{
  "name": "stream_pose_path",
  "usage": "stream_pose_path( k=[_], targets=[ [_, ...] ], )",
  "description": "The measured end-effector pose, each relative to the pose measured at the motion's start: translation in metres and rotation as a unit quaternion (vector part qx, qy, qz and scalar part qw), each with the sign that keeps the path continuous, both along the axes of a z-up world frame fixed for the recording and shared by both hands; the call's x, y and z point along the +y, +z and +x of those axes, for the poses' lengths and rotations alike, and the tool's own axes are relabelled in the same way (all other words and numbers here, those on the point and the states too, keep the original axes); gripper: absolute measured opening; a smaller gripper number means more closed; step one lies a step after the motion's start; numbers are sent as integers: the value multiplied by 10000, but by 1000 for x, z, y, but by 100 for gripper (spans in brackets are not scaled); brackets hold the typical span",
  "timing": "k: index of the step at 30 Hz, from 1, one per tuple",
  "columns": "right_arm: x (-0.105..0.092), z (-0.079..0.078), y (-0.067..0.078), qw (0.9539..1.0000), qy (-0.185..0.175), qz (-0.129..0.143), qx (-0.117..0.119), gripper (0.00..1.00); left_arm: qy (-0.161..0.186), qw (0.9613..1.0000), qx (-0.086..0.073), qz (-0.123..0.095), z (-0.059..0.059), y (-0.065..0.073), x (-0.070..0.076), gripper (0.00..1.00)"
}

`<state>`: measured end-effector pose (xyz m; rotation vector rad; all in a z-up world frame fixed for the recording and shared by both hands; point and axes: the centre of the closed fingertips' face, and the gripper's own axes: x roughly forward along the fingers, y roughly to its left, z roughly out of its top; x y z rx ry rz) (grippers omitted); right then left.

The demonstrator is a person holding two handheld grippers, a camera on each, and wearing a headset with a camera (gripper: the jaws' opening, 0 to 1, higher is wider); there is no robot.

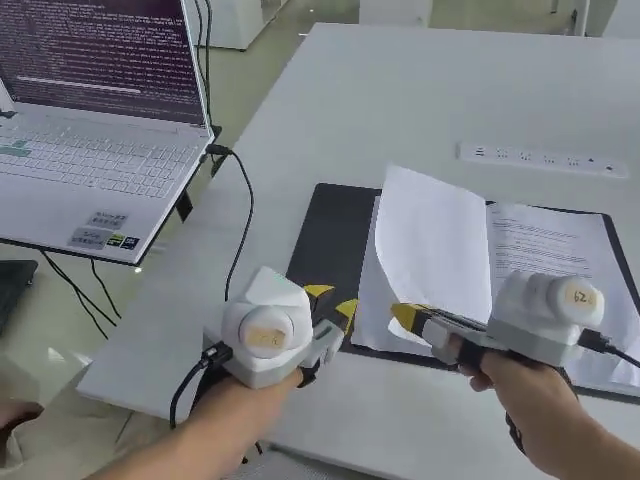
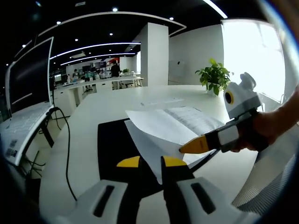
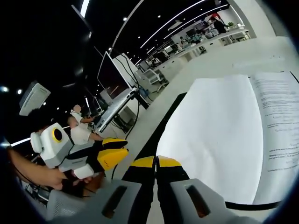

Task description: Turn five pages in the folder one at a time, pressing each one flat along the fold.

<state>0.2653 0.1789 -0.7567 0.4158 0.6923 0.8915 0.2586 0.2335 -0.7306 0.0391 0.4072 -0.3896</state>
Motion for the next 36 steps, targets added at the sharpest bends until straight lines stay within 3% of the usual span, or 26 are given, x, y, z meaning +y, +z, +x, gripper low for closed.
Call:
stream_pose_path(
  k=[8,19,29,36],
  targets=[
    [12,-7,-23,9995,188,-146,228,0,-34,9999,132,18,-1,-11,2,15],
    [19,-12,-40,9982,324,-324,377,0,-109,9996,268,34,-4,-21,0,15],
    [23,-19,-42,9974,432,-290,493,5,-138,9992,364,88,-5,-30,1,15],
    [11,-17,-35,9982,294,-172,492,5,-263,9988,393,150,-2,-36,-6,14]
  ],
)
